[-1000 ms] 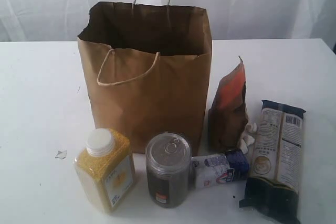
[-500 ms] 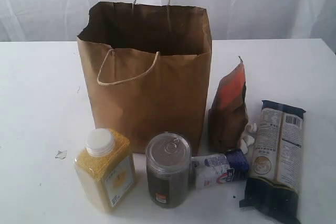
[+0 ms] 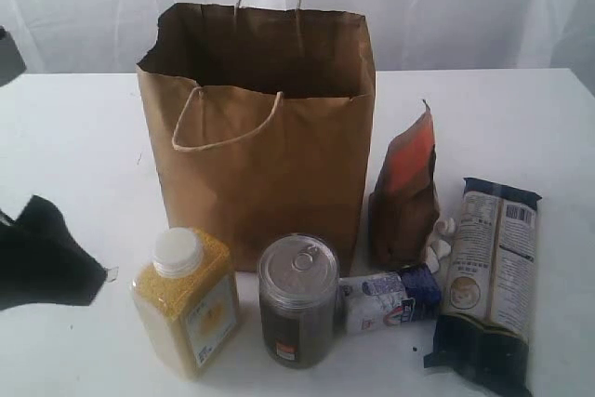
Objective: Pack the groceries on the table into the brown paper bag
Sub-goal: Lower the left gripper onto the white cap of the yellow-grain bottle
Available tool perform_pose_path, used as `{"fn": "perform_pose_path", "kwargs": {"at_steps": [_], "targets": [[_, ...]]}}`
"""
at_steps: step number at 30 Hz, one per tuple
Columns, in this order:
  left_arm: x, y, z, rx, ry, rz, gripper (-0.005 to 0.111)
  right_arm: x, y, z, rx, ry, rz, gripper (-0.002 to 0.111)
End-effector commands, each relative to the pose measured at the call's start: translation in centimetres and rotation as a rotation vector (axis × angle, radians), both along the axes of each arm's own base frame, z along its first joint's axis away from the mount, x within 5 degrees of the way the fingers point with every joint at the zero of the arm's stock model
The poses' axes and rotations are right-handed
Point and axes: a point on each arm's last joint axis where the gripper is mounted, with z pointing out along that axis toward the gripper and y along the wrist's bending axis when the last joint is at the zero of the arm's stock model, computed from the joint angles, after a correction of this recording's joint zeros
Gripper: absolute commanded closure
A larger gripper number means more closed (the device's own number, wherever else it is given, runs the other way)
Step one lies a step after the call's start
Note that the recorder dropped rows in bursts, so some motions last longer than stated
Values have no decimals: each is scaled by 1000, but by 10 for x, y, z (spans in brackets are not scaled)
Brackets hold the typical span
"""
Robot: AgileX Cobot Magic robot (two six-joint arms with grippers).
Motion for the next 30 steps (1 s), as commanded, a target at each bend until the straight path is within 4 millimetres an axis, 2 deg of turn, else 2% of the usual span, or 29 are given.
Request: {"fn": "perform_pose_path", "kwargs": {"at_steps": [1,8,14,18,30], "targets": [[3,-14,-8,-87,3,-99,3,0,0,-1,-4,-5,0,108],[33,-36,-32,-61,74,-120,3,0,0,-1,-4,-5,0,108],[55,-52,-23,-43,61,-213,3,0,0,-1,-4,-5,0,108],[65,-59,-23,-20,83,-233,3,0,0,-1,-4,-5,0,108],[85,-69,-44,51,149,-240,3,0,0,-1,-4,-5,0,108]]}}
